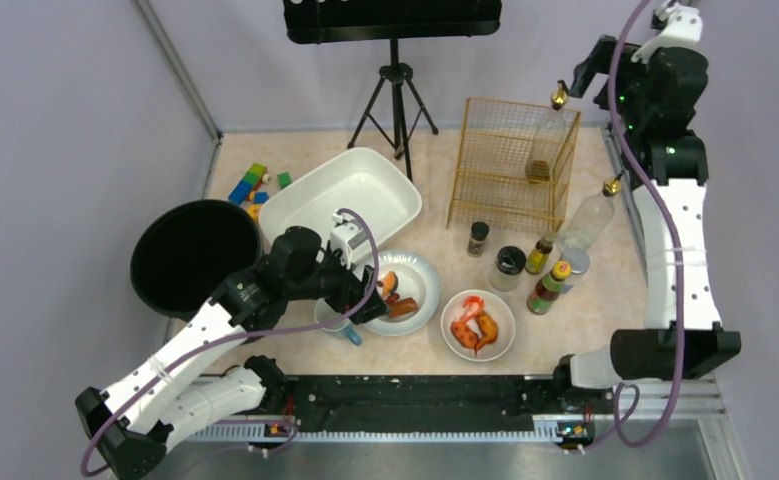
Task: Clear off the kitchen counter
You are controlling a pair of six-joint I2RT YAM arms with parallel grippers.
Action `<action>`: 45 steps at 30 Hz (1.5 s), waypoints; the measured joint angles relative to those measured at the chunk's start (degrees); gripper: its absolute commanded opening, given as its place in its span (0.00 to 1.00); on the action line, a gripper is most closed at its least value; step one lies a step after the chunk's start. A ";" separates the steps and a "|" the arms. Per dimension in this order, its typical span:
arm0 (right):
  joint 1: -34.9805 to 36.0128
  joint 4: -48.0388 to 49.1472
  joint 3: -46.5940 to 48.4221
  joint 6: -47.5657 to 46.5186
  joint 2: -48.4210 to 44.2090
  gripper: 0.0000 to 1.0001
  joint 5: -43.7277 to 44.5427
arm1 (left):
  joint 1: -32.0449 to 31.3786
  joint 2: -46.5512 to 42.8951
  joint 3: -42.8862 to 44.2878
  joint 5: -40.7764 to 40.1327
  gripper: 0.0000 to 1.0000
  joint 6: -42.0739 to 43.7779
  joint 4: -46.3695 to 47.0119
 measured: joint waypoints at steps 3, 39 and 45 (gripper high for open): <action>0.00 -6.23 2.54 1.81 -3.43 0.94 3.80 | 0.00 -0.04 0.00 0.00 0.97 0.00 -0.02; -2.27 -18.53 -25.51 12.90 -13.09 0.89 23.23 | 0.00 -2.40 0.00 0.66 0.97 -0.04 -0.17; -2.89 -16.41 -27.10 13.90 -11.32 0.82 23.47 | 0.00 -2.40 0.00 0.48 0.97 -0.04 -0.20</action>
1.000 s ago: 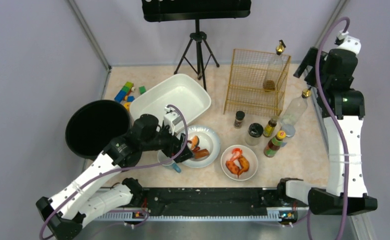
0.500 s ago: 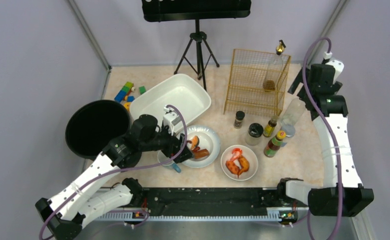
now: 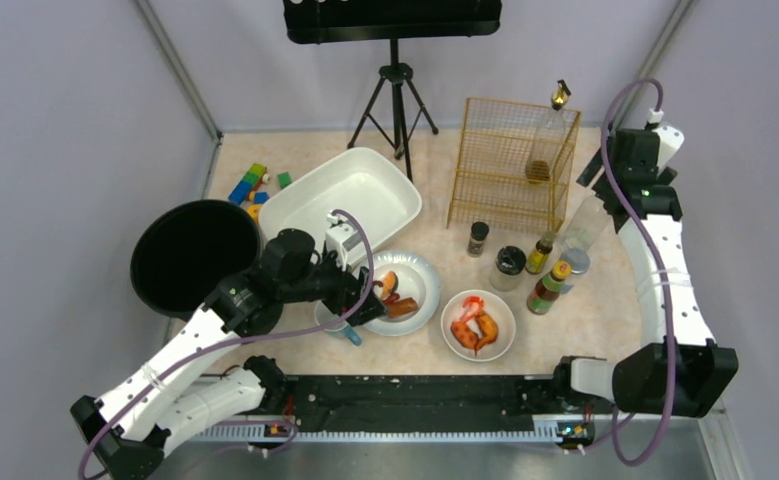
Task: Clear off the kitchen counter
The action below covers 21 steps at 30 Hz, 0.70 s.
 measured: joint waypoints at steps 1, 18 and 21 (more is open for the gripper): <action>-0.04 0.35 -0.02 0.24 0.07 0.80 0.00 | 0.00 0.02 0.00 -0.02 0.97 0.02 0.00; -0.15 4.13 -4.11 1.16 1.07 0.35 -0.66 | 0.00 0.04 0.00 -0.24 0.97 0.02 -0.02; -0.20 4.31 -4.11 0.46 1.07 0.13 0.02 | 0.00 0.04 0.00 -0.24 0.97 0.02 -0.04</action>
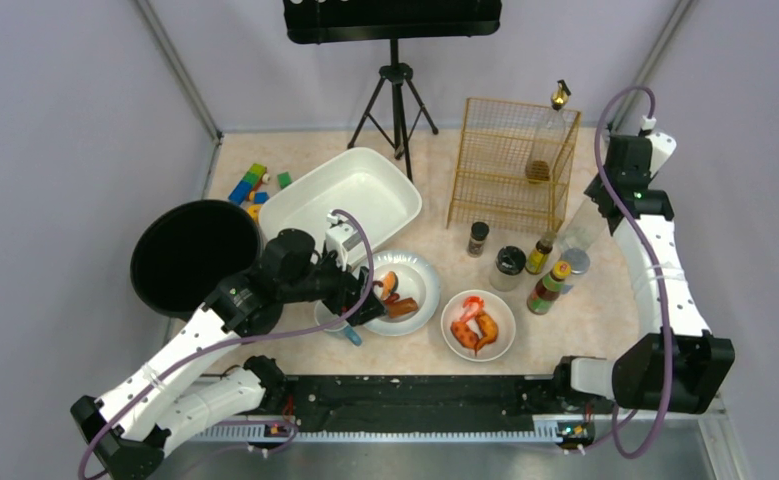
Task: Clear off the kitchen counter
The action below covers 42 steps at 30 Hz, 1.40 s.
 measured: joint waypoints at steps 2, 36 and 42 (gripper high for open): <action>-0.09 0.11 0.00 -0.31 0.00 0.00 0.00 | 0.00 0.00 0.00 -0.02 0.97 0.00 0.00; 0.09 -13.79 43.41 -8.79 6.47 0.00 -8.79 | 0.00 1.81 0.00 -1.33 0.97 0.00 -1.31; 3.43 -17.59 53.64 -9.60 13.33 0.00 -14.03 | 0.00 2.32 0.00 -1.51 0.97 0.00 -1.33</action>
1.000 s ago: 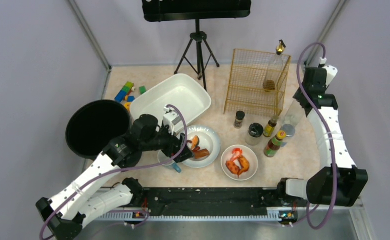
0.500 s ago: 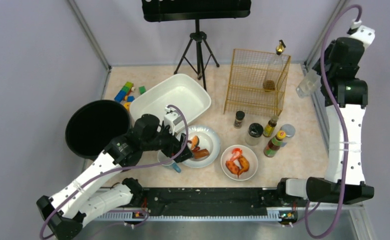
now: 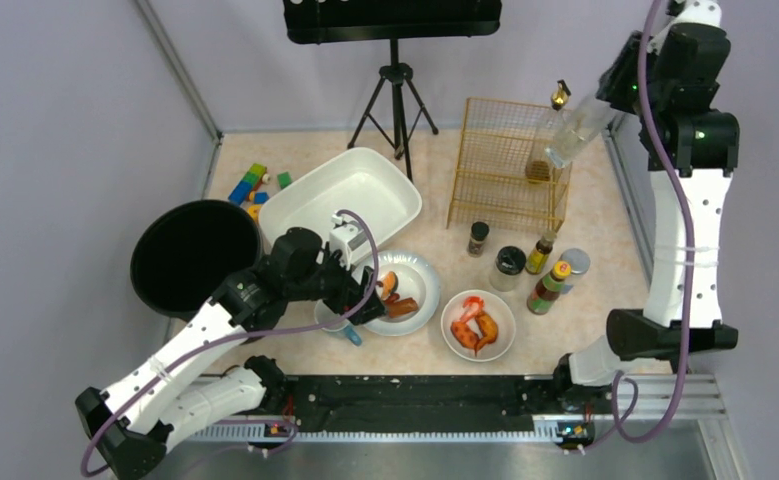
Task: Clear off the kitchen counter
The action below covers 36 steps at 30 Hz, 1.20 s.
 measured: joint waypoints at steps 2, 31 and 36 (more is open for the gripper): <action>2.54 -0.50 2.47 -0.79 1.88 0.00 -1.73 | 0.00 0.09 0.00 -0.04 0.97 0.02 -0.04; 12.59 25.64 6.80 -17.00 17.92 0.00 -19.93 | 0.00 1.20 0.00 -1.90 0.97 0.07 -0.74; 13.18 31.23 4.39 -19.43 19.34 0.00 -20.57 | 0.00 1.36 0.00 -2.40 0.97 0.13 -0.81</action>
